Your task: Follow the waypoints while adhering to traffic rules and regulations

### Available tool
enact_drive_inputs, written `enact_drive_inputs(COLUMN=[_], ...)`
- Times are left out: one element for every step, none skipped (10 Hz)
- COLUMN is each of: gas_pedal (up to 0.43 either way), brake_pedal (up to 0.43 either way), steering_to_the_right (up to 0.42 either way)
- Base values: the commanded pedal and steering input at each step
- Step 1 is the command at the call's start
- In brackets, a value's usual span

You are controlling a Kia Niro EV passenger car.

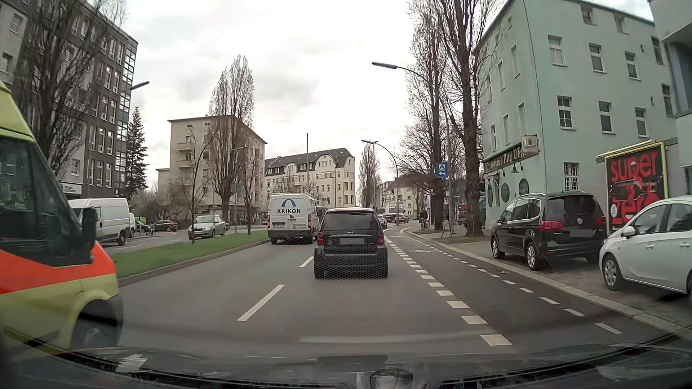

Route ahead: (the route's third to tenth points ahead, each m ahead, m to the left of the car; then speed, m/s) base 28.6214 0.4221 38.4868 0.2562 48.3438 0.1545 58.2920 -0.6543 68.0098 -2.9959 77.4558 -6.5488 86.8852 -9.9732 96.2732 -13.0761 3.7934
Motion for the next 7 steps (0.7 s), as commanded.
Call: enact_drive_inputs(gas_pedal=[0.047,0.039,0.039,0.039,0.039,0.047,0.059], brake_pedal=[0.012,0.018,0.012,0.018,0.018,0.018,0.012], steering_to_the_right=[0.003,0.004,0.003,0.004,0.004,0.004,0.004])
